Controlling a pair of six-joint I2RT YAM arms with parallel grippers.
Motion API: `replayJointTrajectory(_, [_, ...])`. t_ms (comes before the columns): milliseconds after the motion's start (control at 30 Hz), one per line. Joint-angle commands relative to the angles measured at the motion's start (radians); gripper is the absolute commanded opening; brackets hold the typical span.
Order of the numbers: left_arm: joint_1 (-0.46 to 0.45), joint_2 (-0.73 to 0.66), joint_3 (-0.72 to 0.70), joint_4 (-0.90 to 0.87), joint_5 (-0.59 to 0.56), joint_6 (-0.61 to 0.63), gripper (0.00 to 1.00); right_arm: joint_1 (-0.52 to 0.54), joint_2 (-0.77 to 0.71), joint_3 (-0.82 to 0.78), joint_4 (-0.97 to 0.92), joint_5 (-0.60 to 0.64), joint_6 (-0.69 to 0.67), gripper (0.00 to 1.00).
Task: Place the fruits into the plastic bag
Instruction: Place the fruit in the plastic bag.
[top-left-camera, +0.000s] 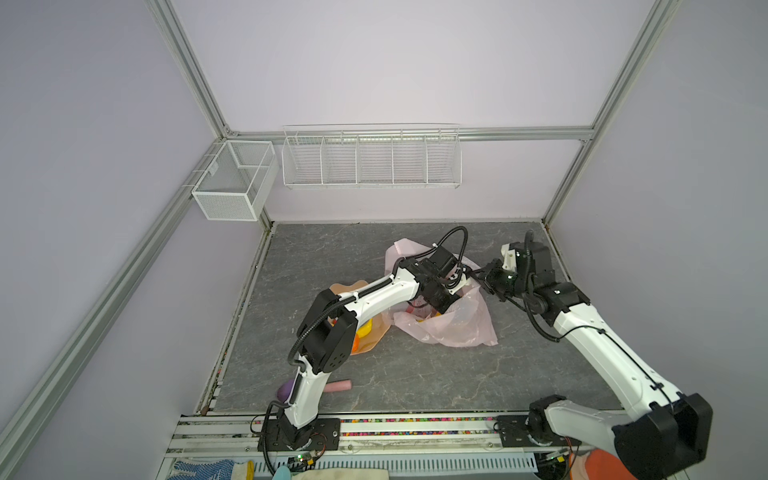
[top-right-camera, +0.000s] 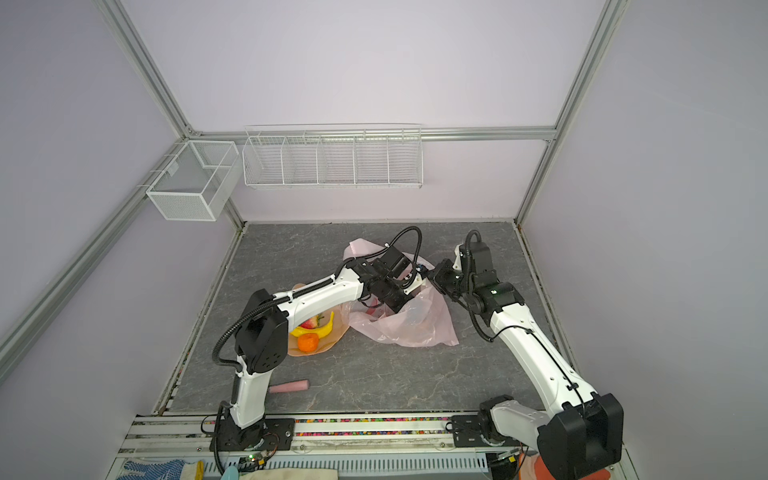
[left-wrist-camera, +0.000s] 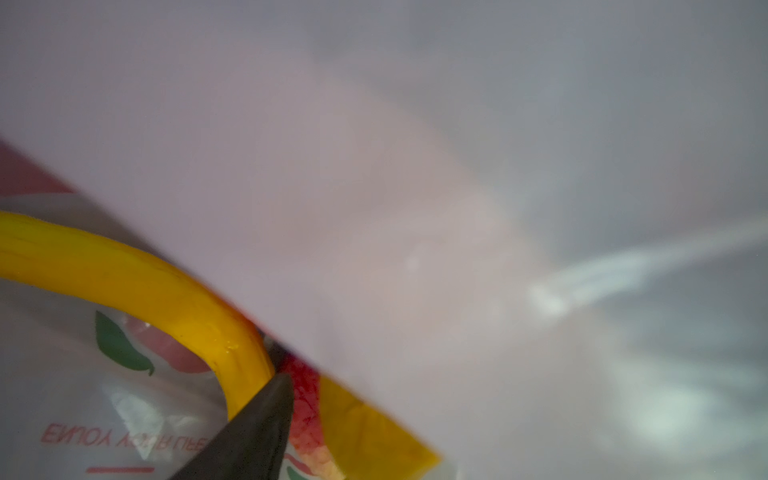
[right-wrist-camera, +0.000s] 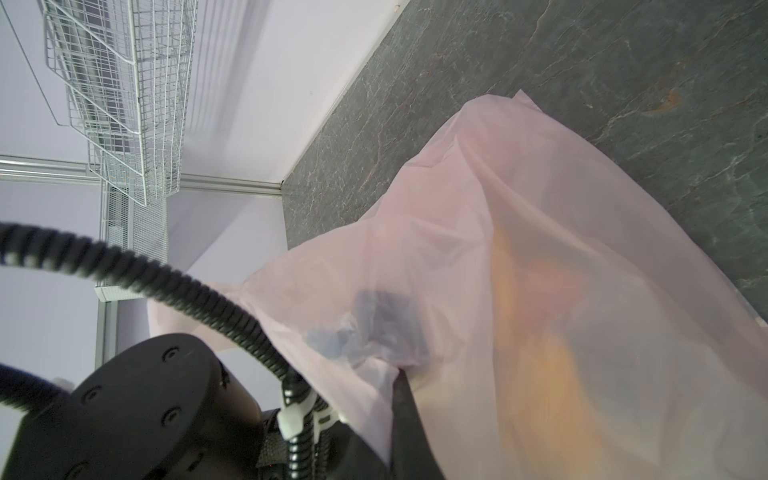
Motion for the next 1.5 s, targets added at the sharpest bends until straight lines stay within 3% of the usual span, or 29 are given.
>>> replayJointTrajectory(0, [-0.006, -0.014, -0.003, 0.047, 0.039, -0.046, 1.00, 0.004, 0.012, 0.005, 0.023, -0.003, 0.006, 0.06])
replayJointTrajectory(367, [0.035, -0.121, -0.062, 0.080, -0.066, -0.177, 1.00, 0.004, 0.004, 0.004, 0.014, 0.003, 0.005, 0.07])
replayJointTrajectory(700, [0.044, -0.243, -0.117, -0.023, -0.215, -0.246, 1.00, 0.005, 0.000, 0.001, 0.012, 0.002, 0.003, 0.07])
replayJointTrajectory(1033, [0.062, -0.424, -0.318, -0.032, -0.305, -0.357, 1.00, 0.005, 0.001, 0.002, 0.012, -0.005, 0.001, 0.07])
replayJointTrajectory(1333, [0.116, -0.584, -0.456, -0.106, -0.444, -0.550, 1.00, 0.002, 0.009, 0.009, 0.012, -0.016, -0.005, 0.06])
replayJointTrajectory(1467, [0.131, -0.628, -0.494, -0.225, -0.572, -0.682, 1.00, 0.002, 0.008, 0.007, 0.010, -0.017, -0.007, 0.06])
